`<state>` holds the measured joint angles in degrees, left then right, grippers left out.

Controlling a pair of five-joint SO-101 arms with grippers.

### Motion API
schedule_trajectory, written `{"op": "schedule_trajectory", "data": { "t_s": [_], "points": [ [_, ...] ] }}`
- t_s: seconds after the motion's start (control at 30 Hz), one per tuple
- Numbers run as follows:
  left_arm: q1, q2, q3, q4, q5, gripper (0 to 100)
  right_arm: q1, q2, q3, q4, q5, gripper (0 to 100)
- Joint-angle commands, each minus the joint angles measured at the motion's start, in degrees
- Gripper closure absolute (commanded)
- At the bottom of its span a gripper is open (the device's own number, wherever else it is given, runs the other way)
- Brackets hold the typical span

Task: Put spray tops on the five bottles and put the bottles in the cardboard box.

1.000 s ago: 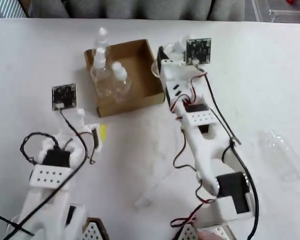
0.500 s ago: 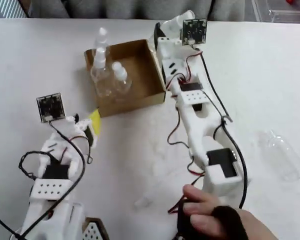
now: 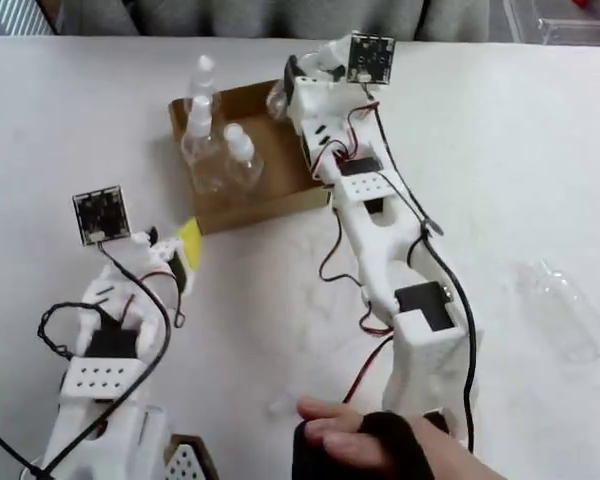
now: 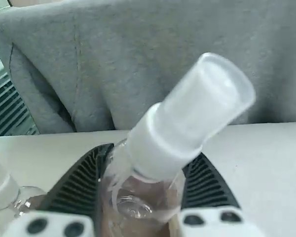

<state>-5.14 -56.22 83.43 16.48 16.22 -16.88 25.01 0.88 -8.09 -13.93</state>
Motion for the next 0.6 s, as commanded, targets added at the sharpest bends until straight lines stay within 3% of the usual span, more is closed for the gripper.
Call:
{"op": "schedule_trajectory", "data": {
  "t_s": [0.0, 0.17, 0.37, 0.57],
  "points": [
    [-0.7, -1.5, -0.4, -2.0, 0.4, 79, -1.2, -1.2, -3.7, 0.7, -1.0, 98.2],
    [-0.7, -1.5, -0.4, -2.0, 0.4, 79, -1.4, -0.7, -3.6, 0.7, -0.5, 98.2],
    [-0.7, -1.5, -0.4, -2.0, 0.4, 79, -2.0, -0.7, -2.4, 0.5, 9.9, 98.1],
    [-0.7, -1.5, -0.4, -2.0, 0.4, 79, -2.2, -0.6, -2.3, 0.6, 11.0, 98.1]
  ]
}}
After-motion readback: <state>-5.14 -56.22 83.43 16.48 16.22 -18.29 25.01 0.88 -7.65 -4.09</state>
